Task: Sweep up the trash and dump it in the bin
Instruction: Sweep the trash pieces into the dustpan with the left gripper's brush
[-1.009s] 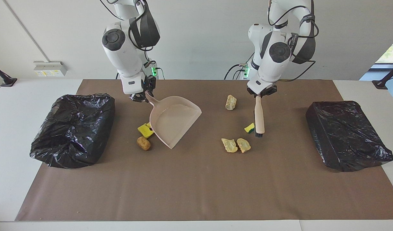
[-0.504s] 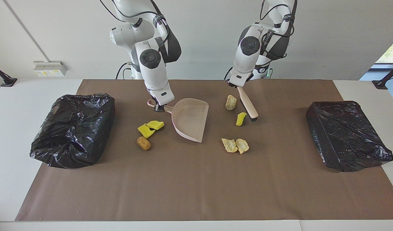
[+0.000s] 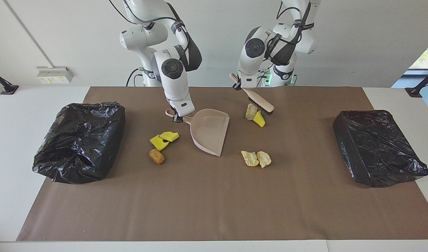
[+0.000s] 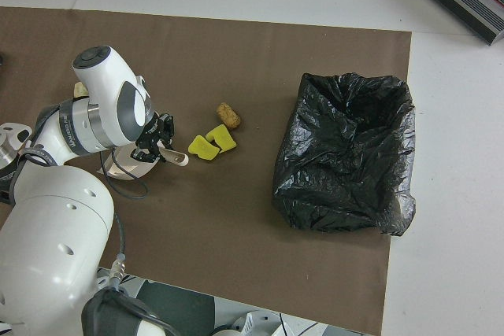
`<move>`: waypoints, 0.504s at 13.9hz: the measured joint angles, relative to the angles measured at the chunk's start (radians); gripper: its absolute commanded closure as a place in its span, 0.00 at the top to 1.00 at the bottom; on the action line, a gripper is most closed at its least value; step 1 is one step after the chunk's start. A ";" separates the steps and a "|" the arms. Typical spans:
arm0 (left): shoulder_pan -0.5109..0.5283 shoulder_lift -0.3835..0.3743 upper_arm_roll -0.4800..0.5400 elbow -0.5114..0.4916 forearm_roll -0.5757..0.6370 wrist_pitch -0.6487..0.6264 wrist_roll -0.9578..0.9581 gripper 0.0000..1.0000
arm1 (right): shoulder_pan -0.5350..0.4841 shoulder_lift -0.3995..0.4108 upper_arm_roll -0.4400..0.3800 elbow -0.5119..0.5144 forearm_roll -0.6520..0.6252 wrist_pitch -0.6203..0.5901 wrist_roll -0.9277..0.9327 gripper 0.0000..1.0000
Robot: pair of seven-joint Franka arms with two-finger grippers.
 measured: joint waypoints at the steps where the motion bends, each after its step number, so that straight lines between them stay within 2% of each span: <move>1: -0.013 0.000 0.000 -0.012 -0.004 0.022 -0.054 0.00 | 0.000 0.000 0.000 -0.003 0.000 0.000 0.006 0.00; 5: -0.057 0.005 0.001 -0.059 -0.039 0.130 -0.200 0.00 | 0.001 0.000 0.000 -0.005 0.000 0.000 0.022 0.00; 7: -0.084 0.029 0.000 -0.072 -0.041 0.228 -0.228 0.00 | 0.003 0.000 0.000 -0.005 0.000 0.000 0.030 0.00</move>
